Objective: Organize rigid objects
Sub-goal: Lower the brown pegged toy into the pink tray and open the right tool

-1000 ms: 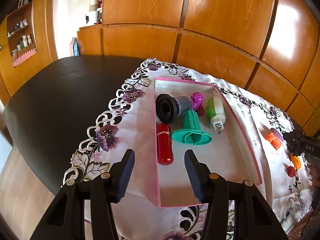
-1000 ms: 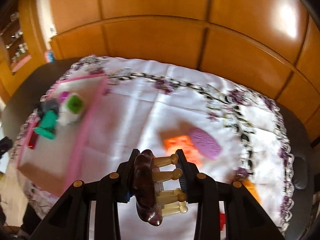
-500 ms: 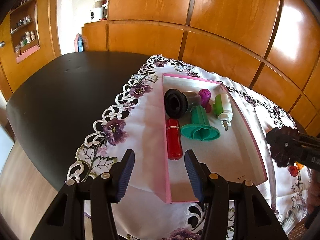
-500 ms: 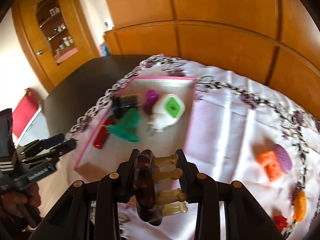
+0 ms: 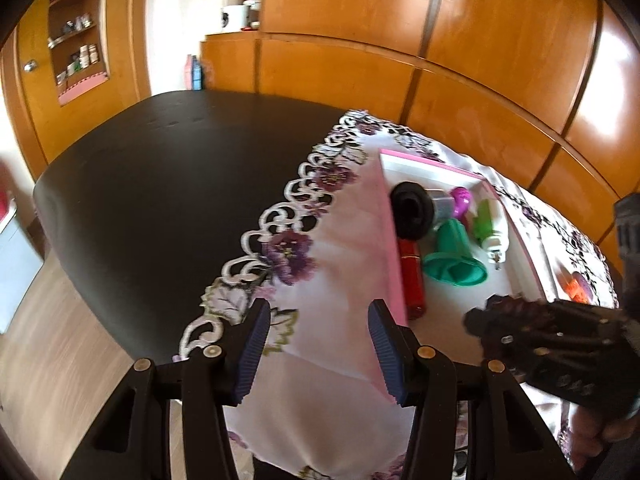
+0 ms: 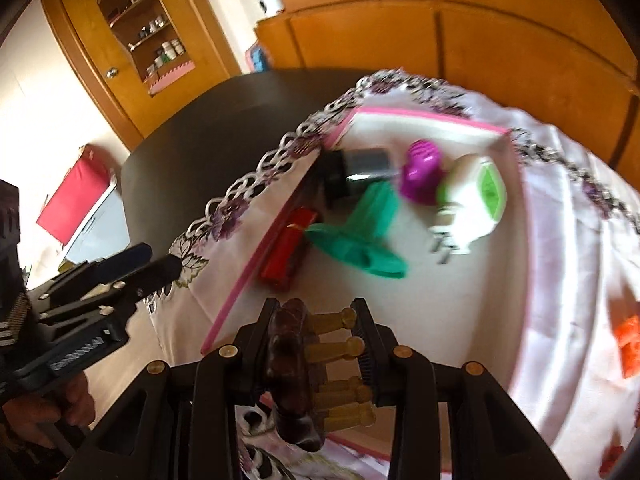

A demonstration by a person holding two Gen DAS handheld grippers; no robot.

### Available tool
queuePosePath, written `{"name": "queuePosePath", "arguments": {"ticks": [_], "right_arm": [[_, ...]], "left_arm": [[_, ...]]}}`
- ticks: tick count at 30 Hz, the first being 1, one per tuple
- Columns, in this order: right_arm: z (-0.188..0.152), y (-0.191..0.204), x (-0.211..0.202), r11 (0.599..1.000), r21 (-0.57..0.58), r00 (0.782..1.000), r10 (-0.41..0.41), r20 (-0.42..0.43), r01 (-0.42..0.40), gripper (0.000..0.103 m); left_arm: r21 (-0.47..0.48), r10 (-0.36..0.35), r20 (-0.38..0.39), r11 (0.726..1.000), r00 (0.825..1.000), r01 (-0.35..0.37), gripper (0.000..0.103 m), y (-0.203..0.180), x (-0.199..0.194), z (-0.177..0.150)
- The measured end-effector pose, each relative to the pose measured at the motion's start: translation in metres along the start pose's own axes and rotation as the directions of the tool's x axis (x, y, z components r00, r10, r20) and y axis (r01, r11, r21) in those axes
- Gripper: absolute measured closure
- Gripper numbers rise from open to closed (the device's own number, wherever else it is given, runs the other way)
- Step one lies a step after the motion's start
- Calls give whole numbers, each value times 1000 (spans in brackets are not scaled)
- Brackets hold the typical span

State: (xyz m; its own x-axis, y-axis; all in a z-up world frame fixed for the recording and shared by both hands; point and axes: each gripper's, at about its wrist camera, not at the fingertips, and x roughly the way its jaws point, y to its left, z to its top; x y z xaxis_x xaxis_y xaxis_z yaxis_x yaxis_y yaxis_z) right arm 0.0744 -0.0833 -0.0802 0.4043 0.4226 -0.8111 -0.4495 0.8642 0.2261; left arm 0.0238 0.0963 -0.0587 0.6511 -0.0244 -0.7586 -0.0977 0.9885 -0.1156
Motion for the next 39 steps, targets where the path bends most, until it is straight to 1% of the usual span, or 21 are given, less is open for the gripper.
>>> {"name": "queuePosePath", "arguments": {"ticks": [3, 5, 7, 15, 25, 29, 34, 39], "right_arm": [[-2, 5, 23, 1000, -3, 999, -16, -40, 16, 67], [-4, 5, 28, 1000, 8, 1000, -7, -19, 7, 67], [-2, 3, 30, 1000, 25, 1000, -2, -20, 3, 66], [-4, 4, 27, 999, 40, 1000, -1, -18, 2, 66], [-7, 3, 19, 998, 63, 1000, 14, -3, -14, 65], [-9, 3, 16, 997, 77, 1000, 21, -1, -21, 59], [-11, 3, 12, 997, 82, 1000, 10, 2, -10, 58], [-13, 4, 3, 996, 90, 999, 18, 27, -20, 56]], "left_arm": [[-10, 12, -2, 1000, 1000, -12, 52, 7, 0, -1], [-12, 18, -5, 1000, 1000, -18, 52, 9, 0, -3], [-11, 19, -10, 1000, 1000, -19, 53, 9, 1, -4], [-1, 10, -12, 1000, 1000, -10, 53, 2, 3, -4], [5, 22, -6, 1000, 1000, -22, 53, 1, -2, -4], [12, 22, 2, 1000, 1000, -22, 53, -1, -6, -4], [14, 23, 16, 1000, 1000, -23, 53, -3, -11, -4], [18, 28, 19, 999, 999, -28, 53, -3, -14, -5]]}}
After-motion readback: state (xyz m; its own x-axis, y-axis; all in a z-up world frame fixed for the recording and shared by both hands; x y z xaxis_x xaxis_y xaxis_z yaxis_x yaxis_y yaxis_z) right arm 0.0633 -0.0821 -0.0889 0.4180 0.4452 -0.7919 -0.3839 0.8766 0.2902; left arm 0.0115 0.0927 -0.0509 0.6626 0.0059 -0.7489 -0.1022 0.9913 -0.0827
